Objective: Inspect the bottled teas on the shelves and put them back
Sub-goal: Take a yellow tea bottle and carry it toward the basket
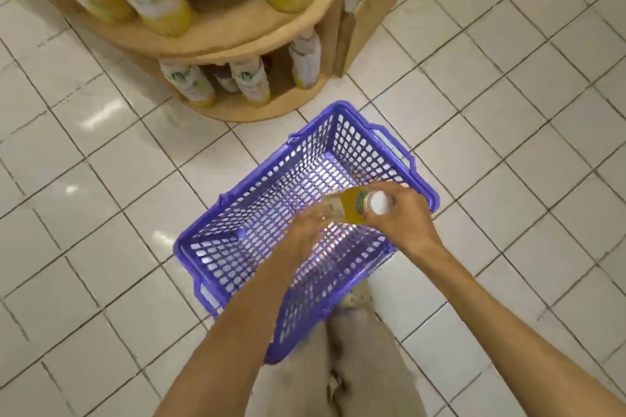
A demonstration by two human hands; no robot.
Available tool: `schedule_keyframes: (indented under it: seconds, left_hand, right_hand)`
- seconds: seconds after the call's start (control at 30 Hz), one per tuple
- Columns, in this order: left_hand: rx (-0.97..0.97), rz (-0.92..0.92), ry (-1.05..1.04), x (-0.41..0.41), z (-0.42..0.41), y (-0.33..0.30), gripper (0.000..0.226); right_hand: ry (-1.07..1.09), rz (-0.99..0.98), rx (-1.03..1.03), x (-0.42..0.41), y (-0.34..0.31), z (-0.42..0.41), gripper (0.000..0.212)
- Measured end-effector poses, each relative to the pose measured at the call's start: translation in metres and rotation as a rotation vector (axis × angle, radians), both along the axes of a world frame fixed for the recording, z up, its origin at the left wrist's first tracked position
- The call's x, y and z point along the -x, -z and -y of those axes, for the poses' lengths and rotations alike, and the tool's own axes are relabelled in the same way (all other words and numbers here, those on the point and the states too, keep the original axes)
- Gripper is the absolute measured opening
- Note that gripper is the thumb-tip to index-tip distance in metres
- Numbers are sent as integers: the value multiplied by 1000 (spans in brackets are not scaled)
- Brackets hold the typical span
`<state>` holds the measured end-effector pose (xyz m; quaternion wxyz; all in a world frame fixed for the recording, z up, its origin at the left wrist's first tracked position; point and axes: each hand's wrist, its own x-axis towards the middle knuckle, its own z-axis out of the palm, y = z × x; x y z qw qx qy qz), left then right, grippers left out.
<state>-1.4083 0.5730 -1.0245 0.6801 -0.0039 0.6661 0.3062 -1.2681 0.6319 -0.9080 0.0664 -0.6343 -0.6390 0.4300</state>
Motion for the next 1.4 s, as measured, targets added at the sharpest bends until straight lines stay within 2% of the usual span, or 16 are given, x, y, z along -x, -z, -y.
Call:
schedule_keyframes:
  seconds: [0.1,0.2,0.27,0.47,0.6,0.7,0.8,0.9,0.97,1.03,1.1,1.23,1.4]
  left_hand:
    - [29,47,-8,-4,-1,88,28]
    - [51,105,-45,-11,2,146,23]
    - [-3,175,-35,-19,6,171,35]
    - [2,198,-103,-37,2,193,40]
    - [2,200,-25,-29,5,179,38]
    - [95,55,120,-13,4,123,26]
    - [119,-168,246,5,2,22,21]
    - [22,-167,339,8,13,-135,17]
    - [-61,-81,338,3,29,-253,17]
    - [-128,-93,332,-8,49,-362,18]
    - [-205,-193,406,-22,77,-444,15]
    - [-345,-243,704,-56,122,-537,17]
    - [-499,-144,1095,-109,159,-590,20]
  right_hand:
    - [-72,-22,2,2,86,-5,24]
    - [-141,40,31,1,148,-4,21]
    - [-177,103,67,-3,172,1,25]
    - [-274,149,122,-6,200,-4,29]
    - [-343,156,221,-7,198,-17,36]
    - [-259,87,270,-14,160,-12,46]
    - [139,-179,376,-25,64,7,29]
    - [478,-460,495,-47,-75,44,10]
    - [592,-588,524,-64,-179,72,11]
    - [655,-618,490,-82,-276,109,13]
    - [715,-643,406,-102,-353,152,14]
    - [878,-617,152,-127,-446,247,15]
    - [1160,-627,-61,-138,-497,362,10]
